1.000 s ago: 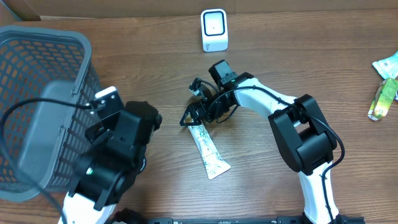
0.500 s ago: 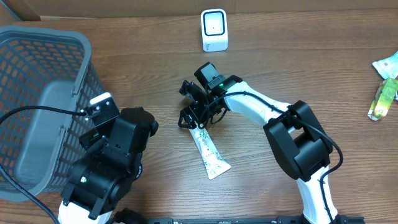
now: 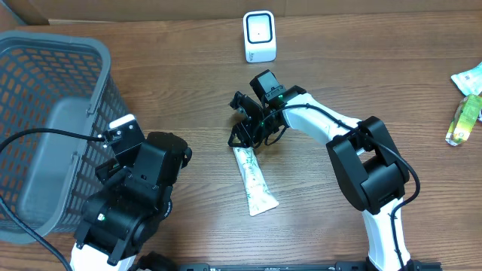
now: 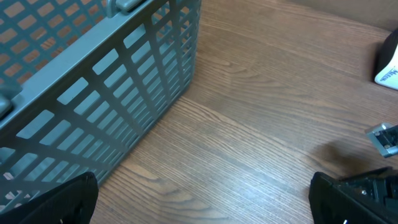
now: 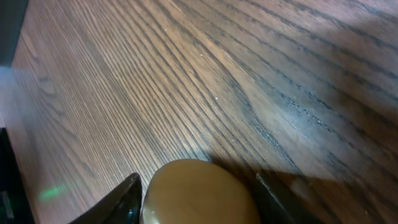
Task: Scan the item barcode
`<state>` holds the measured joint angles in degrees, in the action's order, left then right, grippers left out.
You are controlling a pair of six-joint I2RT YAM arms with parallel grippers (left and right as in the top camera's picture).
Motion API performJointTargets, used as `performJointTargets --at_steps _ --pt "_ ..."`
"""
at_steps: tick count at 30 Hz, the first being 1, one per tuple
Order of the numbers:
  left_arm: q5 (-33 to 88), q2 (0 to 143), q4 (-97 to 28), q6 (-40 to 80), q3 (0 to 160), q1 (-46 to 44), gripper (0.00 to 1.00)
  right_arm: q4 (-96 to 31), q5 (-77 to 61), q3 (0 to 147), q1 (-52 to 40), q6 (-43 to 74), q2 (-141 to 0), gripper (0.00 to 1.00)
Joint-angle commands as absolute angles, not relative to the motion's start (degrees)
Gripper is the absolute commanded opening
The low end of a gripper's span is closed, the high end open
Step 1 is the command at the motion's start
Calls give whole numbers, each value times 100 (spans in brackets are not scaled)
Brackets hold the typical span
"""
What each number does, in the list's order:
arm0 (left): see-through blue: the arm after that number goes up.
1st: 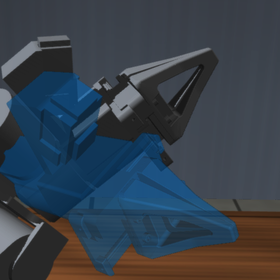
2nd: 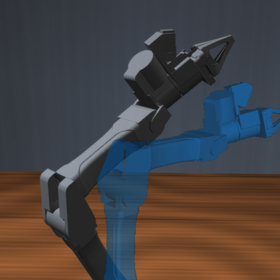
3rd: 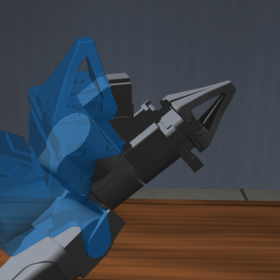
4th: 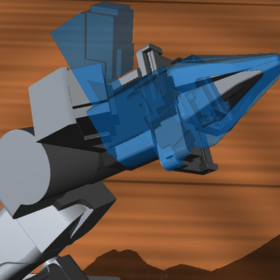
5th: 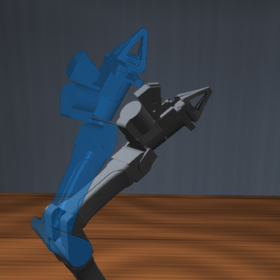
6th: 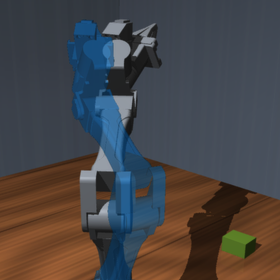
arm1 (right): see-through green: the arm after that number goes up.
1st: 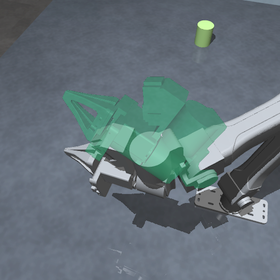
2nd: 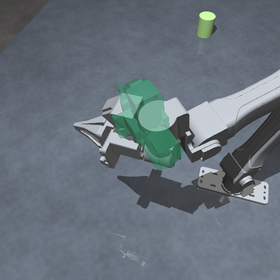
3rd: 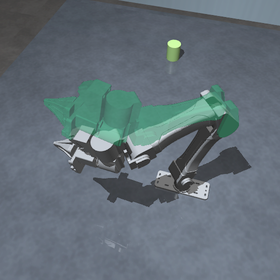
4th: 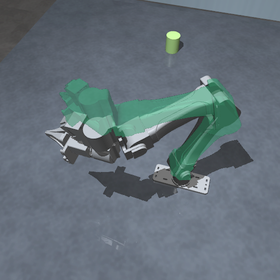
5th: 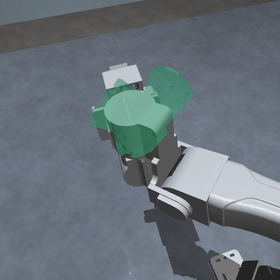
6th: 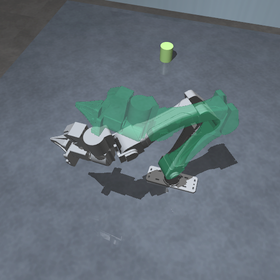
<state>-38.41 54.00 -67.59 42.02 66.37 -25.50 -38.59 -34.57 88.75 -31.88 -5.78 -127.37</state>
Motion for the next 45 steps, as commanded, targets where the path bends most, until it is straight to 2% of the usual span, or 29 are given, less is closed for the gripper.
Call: performJointTargets --at_steps 1,3,7,8,16,22,25,29,33,39,42,45 --pt "-3942 5365 -6799 4289 6692 -2541 100 -3972 -2845 8584 -3218 -635 -13205 40" --pt "-3942 5365 -6860 4289 6692 -2541 100 -3970 -2840 8595 -3205 -574 -13205 39" --pt "-3964 5365 -6960 4287 6692 -2541 99 -4272 -2724 8803 -3177 -537 -13200 26" --pt "-3968 5365 -6965 4287 6692 -2541 100 -4375 -2606 8873 -3175 -537 -13200 26" --pt "-4049 5367 -6853 4292 6692 -2541 100 -5793 -508 10079 -3175 -602 -13200 18" --pt "-4051 5371 -6834 4289 6692 -2541 99 -6152 1653 10210 -3175 -567 -13200 22" --pt "-4049 5374 -6831 4289 6692 -2541 99 -6208 3079 10210 -3181 -196 -13200 26" --pt "-4049 5378 -6775 4289 6692 -2541 100 -5946 4598 10208 -3179 325 -13203 25" --pt "-4051 5400 -6685 4287 6692 -2541 100 -5566 5194 10208 -3181 991 -13203 25" --pt "-4069 5411 -6683 4287 6692 -2541 99 -5935 5124 10158 -3312 2993 -13203 26" --pt "-4093 5411 -6683 4287 6692 -2541 100 -6016 4939 10064 -3485 3203 -13203 27" --pt "-4091 5411 -6683 4287 6692 -2541 99 -6016 5133 9929 -3763 3199 -13203 35"
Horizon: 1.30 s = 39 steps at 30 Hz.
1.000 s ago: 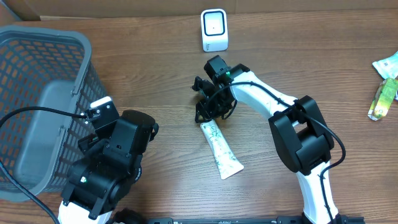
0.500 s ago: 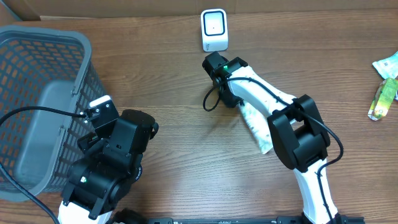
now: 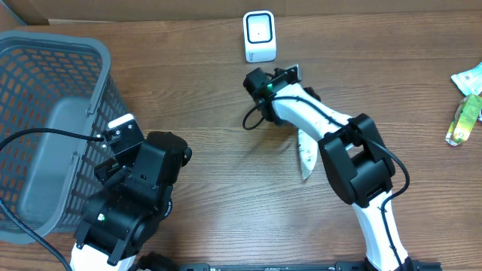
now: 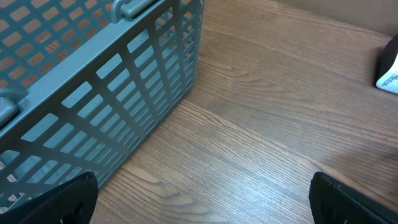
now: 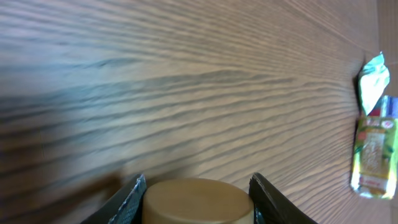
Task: Scan the item barcode
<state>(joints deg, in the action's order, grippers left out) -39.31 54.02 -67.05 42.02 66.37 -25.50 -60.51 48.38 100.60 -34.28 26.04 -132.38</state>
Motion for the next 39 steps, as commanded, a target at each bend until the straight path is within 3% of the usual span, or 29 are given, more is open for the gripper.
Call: performJointTargets --at_steps 1,9,15,17,24,25,28,35,39 --pt "-4091 5411 -6683 4287 6692 -2541 100 -6027 5249 9894 -3848 3197 -13203 36" --pt "-4084 5411 -6683 4289 6692 -2541 99 -6187 6497 9852 -4613 3059 -13203 35" --pt "-4084 5428 -6683 4292 6692 -2541 100 -6254 6261 9852 -4934 2777 -13205 44" --pt "-4084 5452 -6683 4292 6692 -2541 100 -6250 6108 9852 -5083 2853 -13203 63" --pt "-4084 5518 -6685 4333 6689 -2541 100 -5911 5378 9852 -5612 2923 -13205 66" --pt "-4086 5524 -6685 4333 6692 -2541 99 -5883 5321 9852 -5695 2991 -13205 71" --pt "-4088 5537 -6687 4331 6692 -2541 100 -5935 5238 9852 -5896 3181 -13205 98" --pt "-4093 5540 -6696 4405 6689 -2541 99 -7317 4609 10005 -5734 4331 -13203 100" --pt "-4082 5498 -6486 4506 6692 -2541 100 -7629 4134 10009 -5443 4372 -13203 100"
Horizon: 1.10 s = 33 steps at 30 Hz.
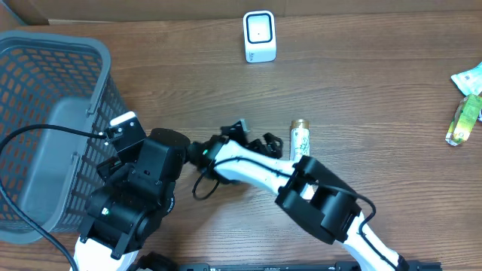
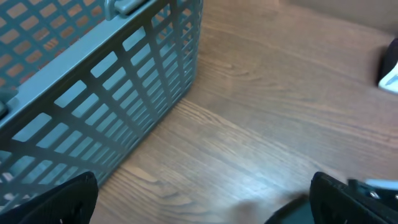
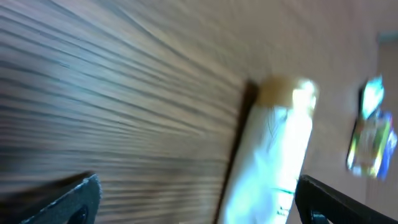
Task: Scan the item barcode
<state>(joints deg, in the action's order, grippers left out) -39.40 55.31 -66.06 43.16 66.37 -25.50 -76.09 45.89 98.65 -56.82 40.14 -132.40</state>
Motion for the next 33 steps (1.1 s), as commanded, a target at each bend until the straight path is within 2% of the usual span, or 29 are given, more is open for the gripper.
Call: performJointTargets --at_steps 1,4,8,14,17,20,23,25,30,33 --pt "-4080 5483 -6425 4504 6692 -2541 100 -7625 4143 10009 -5352 4372 -13203 100" --pt "-4082 5426 -6274 4497 6692 -2541 100 -7485 4018 10009 -5013 4372 -13203 100" --pt "-4091 5424 -6259 4475 6692 -2541 99 -7358 3142 10009 -4276 4372 -13203 100" --pt "-4136 5428 -6250 4486 6689 -2541 100 -7312 2576 10009 -3168 4370 -13203 92" --pt "-4246 5430 -6246 4508 6689 -2541 99 -7338 2532 10007 -2958 4346 -13203 81" --pt "-4285 5430 -6248 4506 6689 -2541 100 -7328 2536 9948 -2952 4324 -13203 75" --pt "-4283 5430 -6257 4504 6689 -2541 100 -7220 2475 9813 -3015 4324 -13203 57" --pt "-4285 5430 -6270 4504 6689 -2541 100 -7179 2279 9765 -3030 4327 -13203 49" --pt "-4423 5430 -6370 4499 6689 -2541 99 -7205 1999 9769 -3030 4276 -13203 44" --pt "-4635 5430 -6473 4501 6689 -2541 100 -7321 1450 9894 -3013 3787 -13200 44"
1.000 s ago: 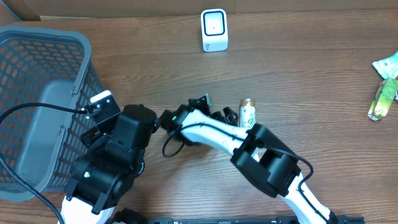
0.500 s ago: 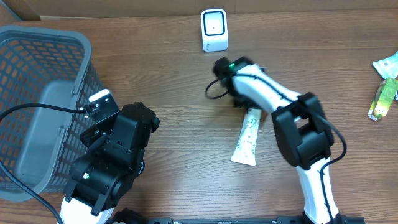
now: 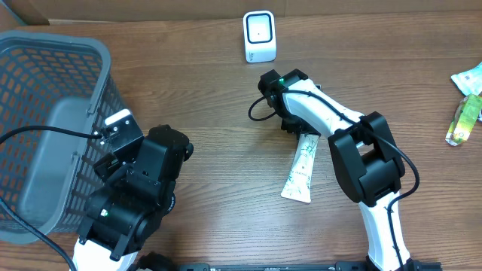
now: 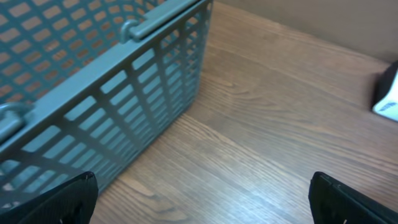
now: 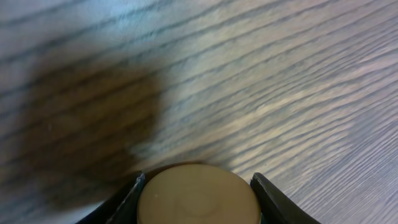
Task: Scan the item barcode
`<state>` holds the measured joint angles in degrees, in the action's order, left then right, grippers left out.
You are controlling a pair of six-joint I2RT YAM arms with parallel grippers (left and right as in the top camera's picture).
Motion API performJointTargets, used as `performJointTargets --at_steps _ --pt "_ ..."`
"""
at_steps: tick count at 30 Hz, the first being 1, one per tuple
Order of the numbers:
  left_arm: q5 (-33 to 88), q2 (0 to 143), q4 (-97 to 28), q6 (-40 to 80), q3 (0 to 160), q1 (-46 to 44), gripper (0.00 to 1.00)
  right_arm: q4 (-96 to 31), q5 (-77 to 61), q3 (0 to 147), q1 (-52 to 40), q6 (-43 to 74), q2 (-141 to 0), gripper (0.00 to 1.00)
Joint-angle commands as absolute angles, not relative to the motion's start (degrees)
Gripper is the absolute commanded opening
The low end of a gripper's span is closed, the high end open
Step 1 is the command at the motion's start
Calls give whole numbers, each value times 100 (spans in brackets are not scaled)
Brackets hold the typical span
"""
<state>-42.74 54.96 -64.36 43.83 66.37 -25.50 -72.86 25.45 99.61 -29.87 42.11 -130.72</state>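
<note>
A white tube (image 3: 300, 173) with a tan cap (image 5: 198, 198) lies slanted on the wooden table, right of centre, cap end toward the far side. My right gripper (image 3: 295, 126) is shut on that cap; the right wrist view shows the cap filling the gap between both fingers. The white scanner (image 3: 260, 36) stands at the far edge, and its corner (image 4: 388, 102) shows in the left wrist view. My left gripper (image 4: 199, 208) hangs open over bare wood beside the basket, holding nothing.
A grey mesh basket (image 3: 45, 128) fills the left side, its wall (image 4: 112, 93) close to the left gripper. A green packet (image 3: 468, 75) and a small bottle (image 3: 463, 120) lie at the right edge.
The right gripper was open and off to the left of the loose tube. Now it is shut on the tube's cap, and the tube lies slanted further toward the near side. The left arm barely moved.
First the right gripper was shut on the cap with the tube at table centre. Then it held the tube further right, near the scanner. Then the tube lay loose with the gripper open to its left. Now the gripper is shut on the cap again.
</note>
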Motion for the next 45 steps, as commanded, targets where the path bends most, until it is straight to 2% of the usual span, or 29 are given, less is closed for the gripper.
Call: performJointTargets --at_steps 1,6,8,16,20,23,29,32,41,45 --pt "-4678 5430 -6471 4504 6689 -2541 100 -7356 1168 9961 -3013 3564 -13174 41" --pt "-4696 5251 -6451 4504 6692 -2541 100 -7345 -462 10239 -3006 2150 -12763 31" --pt "-4696 5190 -6451 4504 6692 -2541 100 -7323 -963 10254 -2985 1756 -12534 30" --pt "-4689 5083 -6458 4504 6692 -2541 100 -6779 -4340 10252 -2644 -550 -11345 34" --pt "-4689 5083 -6523 4506 6692 -2541 100 -6602 -6368 10235 -2421 -1688 -11319 34" --pt "-4689 5083 -6635 4504 6692 -2541 100 -6626 -7096 10114 -2344 -2779 -11338 34" --pt "-4678 5083 -6794 4506 6692 -2541 100 -6624 -7192 9607 -2340 -4399 -11338 34" --pt "-4672 5083 -6783 4528 6692 -2541 100 -6563 -6748 9279 -2340 -5100 -11338 34" --pt "-4619 5087 -6764 4550 6692 -2541 100 -5258 -6807 8545 -2338 -5253 -11349 34" --pt "-4473 5087 -6744 4547 6692 -2541 100 -5183 -6501 8543 -2338 -5251 -11428 34"
